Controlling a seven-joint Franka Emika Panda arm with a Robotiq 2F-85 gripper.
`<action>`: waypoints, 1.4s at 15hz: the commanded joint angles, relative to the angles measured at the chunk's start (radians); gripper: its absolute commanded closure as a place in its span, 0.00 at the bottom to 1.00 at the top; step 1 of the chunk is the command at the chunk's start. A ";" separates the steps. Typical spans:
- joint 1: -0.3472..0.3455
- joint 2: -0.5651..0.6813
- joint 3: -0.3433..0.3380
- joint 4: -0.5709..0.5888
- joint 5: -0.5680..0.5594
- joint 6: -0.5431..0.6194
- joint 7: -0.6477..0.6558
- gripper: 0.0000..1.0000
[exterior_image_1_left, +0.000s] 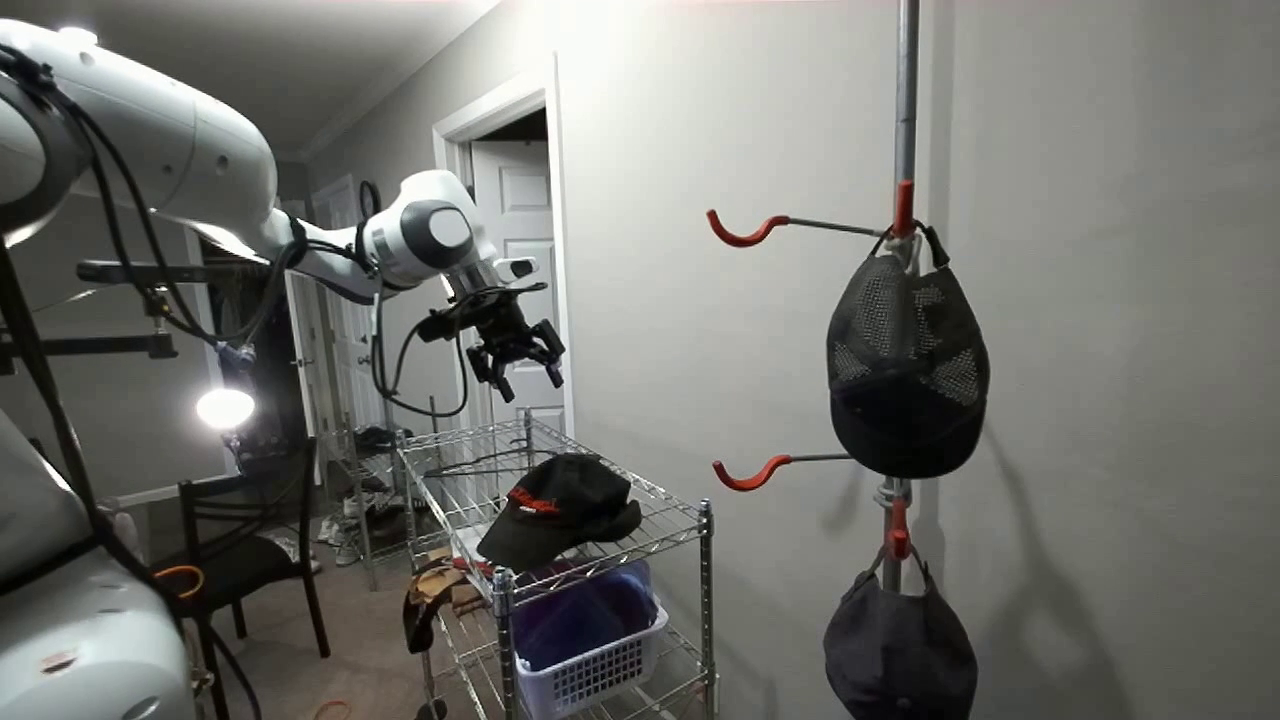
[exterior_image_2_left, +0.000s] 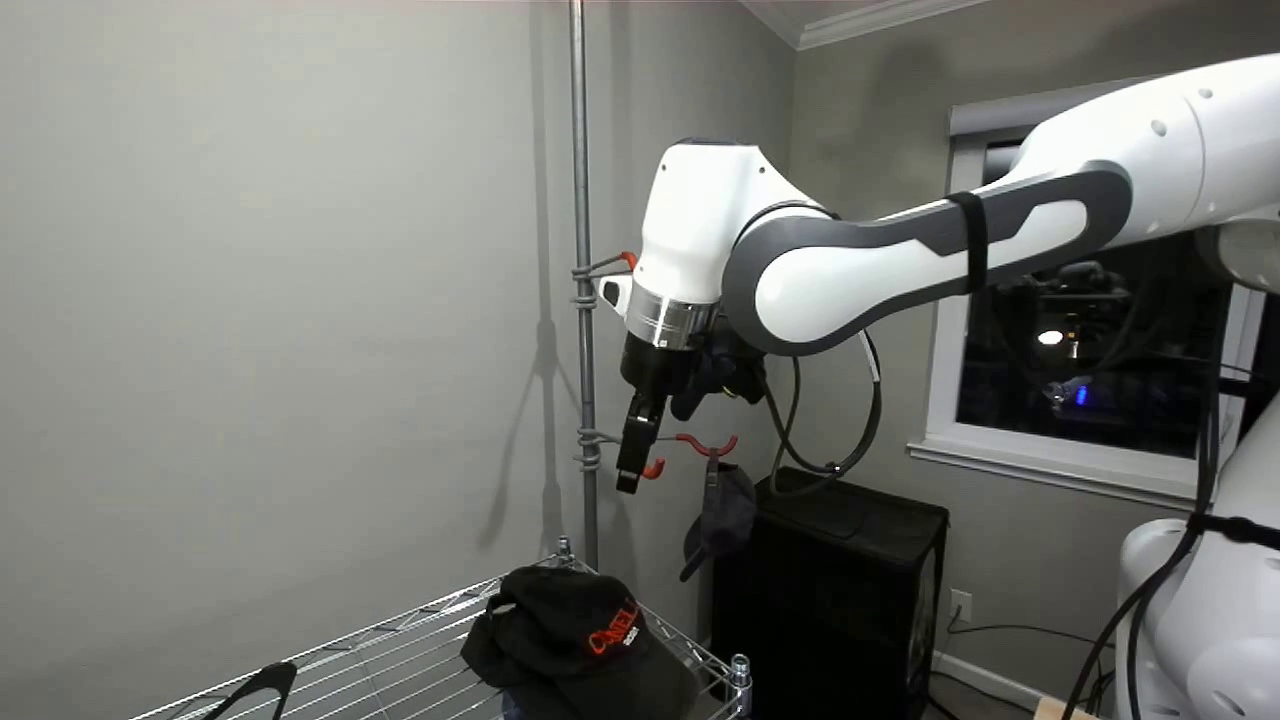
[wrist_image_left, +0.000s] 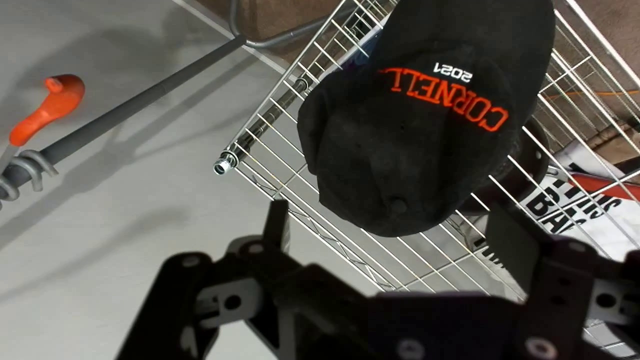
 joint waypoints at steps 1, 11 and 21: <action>0.046 0.107 -0.032 0.009 0.069 0.127 -0.108 0.00; 0.046 0.400 -0.042 0.133 0.132 0.161 -0.277 0.00; 0.033 0.427 -0.070 0.137 0.120 0.064 -0.251 0.00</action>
